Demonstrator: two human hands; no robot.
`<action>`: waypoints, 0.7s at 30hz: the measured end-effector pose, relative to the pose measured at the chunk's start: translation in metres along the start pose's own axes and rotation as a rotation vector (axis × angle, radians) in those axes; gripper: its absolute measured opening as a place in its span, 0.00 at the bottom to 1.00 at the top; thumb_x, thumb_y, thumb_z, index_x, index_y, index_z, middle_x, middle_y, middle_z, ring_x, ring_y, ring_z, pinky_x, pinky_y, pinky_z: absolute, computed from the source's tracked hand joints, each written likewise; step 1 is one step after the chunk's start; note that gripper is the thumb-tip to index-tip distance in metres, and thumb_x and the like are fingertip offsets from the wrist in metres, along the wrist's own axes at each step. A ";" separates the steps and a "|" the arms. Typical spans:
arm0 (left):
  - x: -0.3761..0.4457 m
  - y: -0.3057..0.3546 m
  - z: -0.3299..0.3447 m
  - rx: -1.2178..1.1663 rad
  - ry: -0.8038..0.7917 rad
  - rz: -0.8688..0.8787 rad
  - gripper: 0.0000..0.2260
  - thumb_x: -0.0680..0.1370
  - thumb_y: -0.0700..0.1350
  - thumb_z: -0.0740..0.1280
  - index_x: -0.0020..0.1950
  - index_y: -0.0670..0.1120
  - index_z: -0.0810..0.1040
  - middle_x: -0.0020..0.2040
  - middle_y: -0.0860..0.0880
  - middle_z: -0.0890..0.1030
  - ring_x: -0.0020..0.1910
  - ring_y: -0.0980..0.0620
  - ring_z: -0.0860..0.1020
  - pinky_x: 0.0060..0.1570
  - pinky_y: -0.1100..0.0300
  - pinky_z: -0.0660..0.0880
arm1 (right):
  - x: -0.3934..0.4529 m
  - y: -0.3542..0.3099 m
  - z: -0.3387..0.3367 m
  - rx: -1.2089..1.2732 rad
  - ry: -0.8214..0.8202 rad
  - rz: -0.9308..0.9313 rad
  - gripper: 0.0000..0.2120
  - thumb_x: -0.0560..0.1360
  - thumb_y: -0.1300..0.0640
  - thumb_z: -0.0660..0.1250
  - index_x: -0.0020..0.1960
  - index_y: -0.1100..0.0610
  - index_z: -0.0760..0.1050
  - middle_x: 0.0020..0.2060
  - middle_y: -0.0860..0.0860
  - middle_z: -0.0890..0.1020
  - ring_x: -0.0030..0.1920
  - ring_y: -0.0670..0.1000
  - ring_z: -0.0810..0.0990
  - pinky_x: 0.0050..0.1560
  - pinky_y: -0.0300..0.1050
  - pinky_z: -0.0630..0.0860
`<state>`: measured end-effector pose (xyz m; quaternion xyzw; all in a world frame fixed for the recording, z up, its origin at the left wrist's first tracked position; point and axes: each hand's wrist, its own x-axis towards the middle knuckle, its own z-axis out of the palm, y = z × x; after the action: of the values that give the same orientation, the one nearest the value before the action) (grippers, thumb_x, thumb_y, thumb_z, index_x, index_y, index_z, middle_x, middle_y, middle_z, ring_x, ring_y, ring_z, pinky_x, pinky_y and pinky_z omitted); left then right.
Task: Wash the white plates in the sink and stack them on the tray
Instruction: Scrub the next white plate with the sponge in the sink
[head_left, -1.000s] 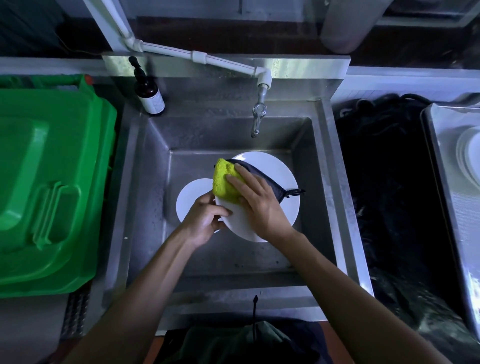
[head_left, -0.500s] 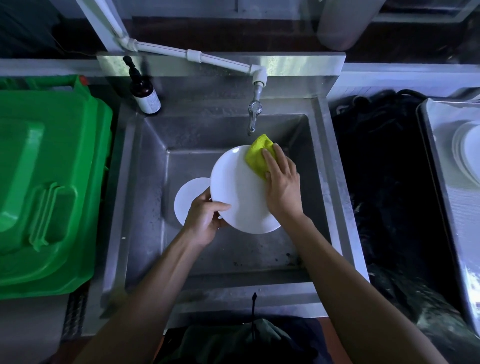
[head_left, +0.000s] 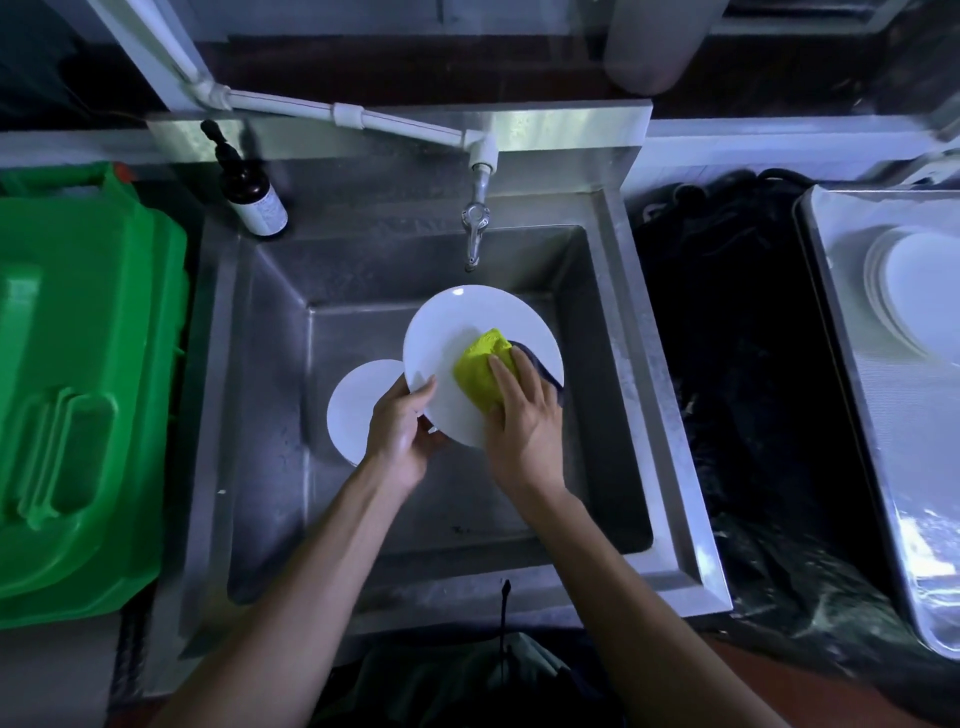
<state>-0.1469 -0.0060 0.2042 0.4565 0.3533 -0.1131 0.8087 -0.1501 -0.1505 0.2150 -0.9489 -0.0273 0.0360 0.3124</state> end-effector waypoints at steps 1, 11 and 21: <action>0.001 0.000 0.000 0.004 0.002 0.002 0.12 0.79 0.43 0.68 0.62 0.46 0.82 0.58 0.41 0.84 0.51 0.43 0.81 0.50 0.46 0.77 | -0.003 -0.002 0.001 0.025 -0.003 -0.005 0.28 0.76 0.65 0.62 0.74 0.53 0.68 0.77 0.54 0.64 0.66 0.63 0.69 0.63 0.59 0.69; 0.005 0.004 0.000 -0.008 -0.039 0.040 0.08 0.80 0.44 0.67 0.53 0.51 0.86 0.52 0.44 0.85 0.46 0.44 0.84 0.43 0.45 0.80 | -0.022 -0.009 0.006 0.091 -0.012 -0.063 0.24 0.80 0.60 0.64 0.76 0.53 0.67 0.77 0.54 0.63 0.68 0.61 0.69 0.65 0.57 0.67; -0.005 0.005 -0.003 0.035 -0.041 0.069 0.11 0.79 0.37 0.67 0.60 0.47 0.82 0.54 0.48 0.86 0.47 0.49 0.85 0.43 0.47 0.82 | 0.004 0.029 -0.005 0.140 0.123 0.052 0.22 0.83 0.60 0.60 0.76 0.53 0.65 0.78 0.54 0.60 0.70 0.60 0.63 0.67 0.63 0.69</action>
<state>-0.1496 -0.0016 0.2096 0.4803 0.3184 -0.1006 0.8111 -0.1452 -0.1767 0.2019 -0.9255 0.0191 -0.0122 0.3781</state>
